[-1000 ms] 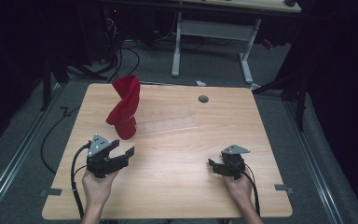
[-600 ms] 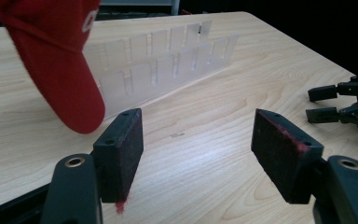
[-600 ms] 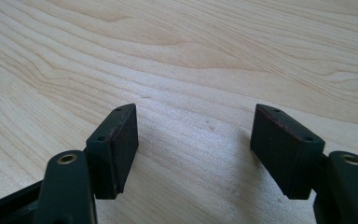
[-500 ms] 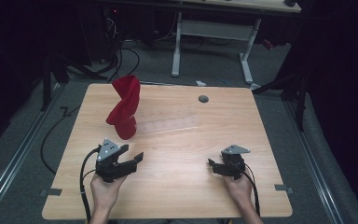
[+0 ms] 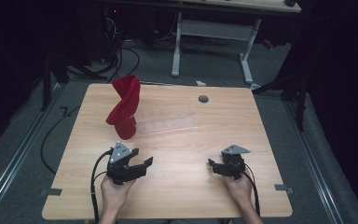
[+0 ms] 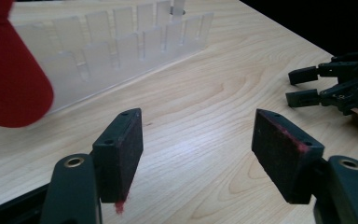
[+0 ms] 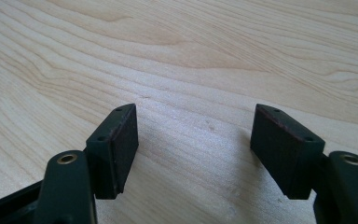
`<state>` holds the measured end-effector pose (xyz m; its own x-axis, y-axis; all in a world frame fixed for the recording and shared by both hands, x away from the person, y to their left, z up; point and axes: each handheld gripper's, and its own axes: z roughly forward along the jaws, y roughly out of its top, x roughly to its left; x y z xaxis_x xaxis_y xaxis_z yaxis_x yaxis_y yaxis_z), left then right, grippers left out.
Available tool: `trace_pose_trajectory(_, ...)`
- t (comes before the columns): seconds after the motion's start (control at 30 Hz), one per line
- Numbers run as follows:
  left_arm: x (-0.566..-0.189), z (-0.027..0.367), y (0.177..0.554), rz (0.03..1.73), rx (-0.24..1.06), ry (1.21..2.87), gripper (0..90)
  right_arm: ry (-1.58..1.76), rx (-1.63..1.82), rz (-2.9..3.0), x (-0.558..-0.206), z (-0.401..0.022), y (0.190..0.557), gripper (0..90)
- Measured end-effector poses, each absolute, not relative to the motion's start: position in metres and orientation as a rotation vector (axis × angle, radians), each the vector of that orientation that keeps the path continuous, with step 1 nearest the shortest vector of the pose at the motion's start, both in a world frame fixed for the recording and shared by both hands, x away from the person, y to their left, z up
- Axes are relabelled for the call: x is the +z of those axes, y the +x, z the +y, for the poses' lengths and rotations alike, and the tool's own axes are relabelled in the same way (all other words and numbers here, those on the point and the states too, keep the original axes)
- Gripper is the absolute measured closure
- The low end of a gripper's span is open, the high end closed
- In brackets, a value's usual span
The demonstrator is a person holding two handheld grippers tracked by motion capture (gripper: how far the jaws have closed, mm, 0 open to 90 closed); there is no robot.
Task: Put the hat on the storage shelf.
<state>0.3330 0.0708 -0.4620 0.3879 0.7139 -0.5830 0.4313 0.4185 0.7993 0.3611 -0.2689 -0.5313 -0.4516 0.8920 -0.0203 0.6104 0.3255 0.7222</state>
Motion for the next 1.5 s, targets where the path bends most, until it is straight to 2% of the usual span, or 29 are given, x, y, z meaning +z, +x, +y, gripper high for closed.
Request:
trace_pose_trajectory(0.3,-0.477,0.052,0.336,1.255,0.2,1.228,35.0,1.327,0.914,2.18,-0.531,-0.269,0.361,32.2)
trace_pose_trajectory(0.73,-0.499,0.039,0.341,1.288,0.224,1.285,34.7,1.329,0.915,2.179,-0.531,-0.269,0.361,32.1)
trace_pose_trajectory(1.0,-0.516,0.034,0.348,1.318,0.26,1.315,34.7,1.332,0.915,2.181,-0.531,-0.269,0.361,31.9)
trace_pose_trajectory(1.5,-0.539,0.026,0.357,1.319,0.404,1.404,34.3,1.331,0.914,2.181,-0.531,-0.269,0.36,31.9)
